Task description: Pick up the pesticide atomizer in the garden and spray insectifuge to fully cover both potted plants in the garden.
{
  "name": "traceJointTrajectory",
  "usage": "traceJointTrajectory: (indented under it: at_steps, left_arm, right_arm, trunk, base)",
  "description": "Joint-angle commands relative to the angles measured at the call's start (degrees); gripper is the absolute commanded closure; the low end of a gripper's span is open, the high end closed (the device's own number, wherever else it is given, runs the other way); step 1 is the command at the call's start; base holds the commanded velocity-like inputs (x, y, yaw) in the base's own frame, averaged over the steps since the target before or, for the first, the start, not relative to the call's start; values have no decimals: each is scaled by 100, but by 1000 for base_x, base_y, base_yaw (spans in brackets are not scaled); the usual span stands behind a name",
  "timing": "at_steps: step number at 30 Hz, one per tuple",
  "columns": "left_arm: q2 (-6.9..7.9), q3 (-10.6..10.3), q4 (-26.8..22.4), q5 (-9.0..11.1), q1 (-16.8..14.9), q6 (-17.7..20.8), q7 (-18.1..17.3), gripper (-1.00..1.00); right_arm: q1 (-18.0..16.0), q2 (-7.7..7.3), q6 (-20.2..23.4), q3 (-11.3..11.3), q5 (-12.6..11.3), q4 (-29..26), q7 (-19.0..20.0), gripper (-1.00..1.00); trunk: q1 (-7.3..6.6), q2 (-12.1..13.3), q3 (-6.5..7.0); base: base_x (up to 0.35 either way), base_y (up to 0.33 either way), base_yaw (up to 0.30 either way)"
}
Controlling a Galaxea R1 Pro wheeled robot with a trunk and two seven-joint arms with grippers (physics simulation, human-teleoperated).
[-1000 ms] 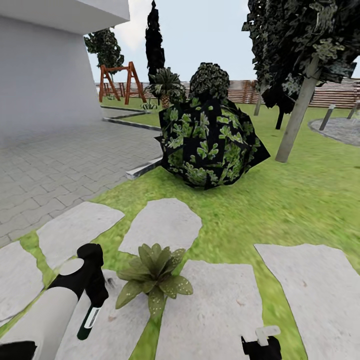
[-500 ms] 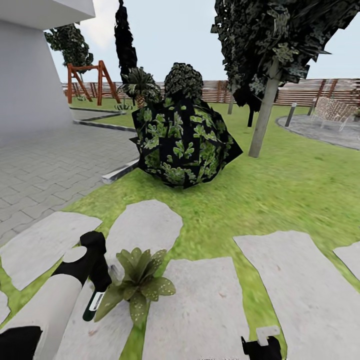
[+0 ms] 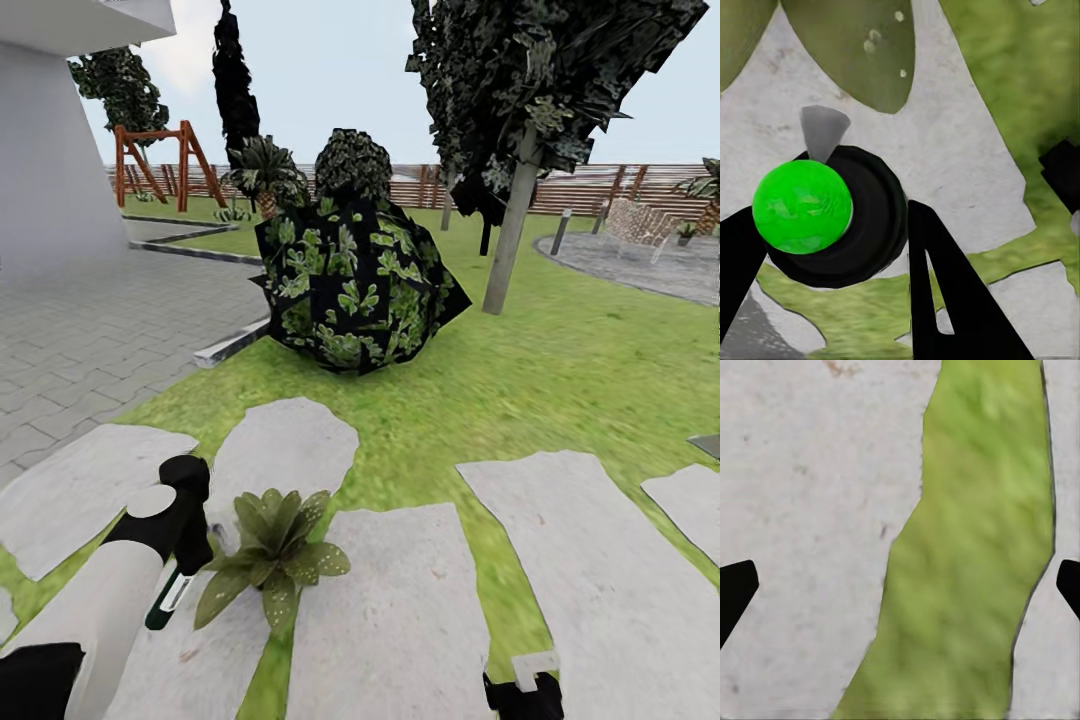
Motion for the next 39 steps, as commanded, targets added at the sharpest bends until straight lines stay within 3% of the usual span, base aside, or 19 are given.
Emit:
traceJointTrajectory:
  at_steps: [1,11,23,36,39]
  left_arm:
    - [5,11,15,-36,8,64,-46,100]
    - [-27,42,48,-23,62,117,-46,100]
    - [31,110,56,71,416,122,-46,100]
    - [43,125,185,73,441,122,-46,100]
    - [39,229,186,73,441,122,-46,100]
  right_arm:
    - [-4,-2,-11,45,18,4,-45,-100]
    - [-4,2,-11,45,16,0,-45,-100]
    - [-4,7,-6,45,14,0,-45,-100]
    - [-4,7,-3,45,17,0,-45,-100]
    - [-4,7,-4,45,17,0,-45,-100]
  trunk:
    - [-4,-2,-5]
    - [-4,-2,-5]
    - [-4,-2,-5]
    - [-4,-2,-5]
    - [-4,-2,-5]
  base:
    - [-252,230,0]
    - [-56,318,-8]
    - [16,107,-242]
    - [-141,234,-86]
    - [-11,330,-241]
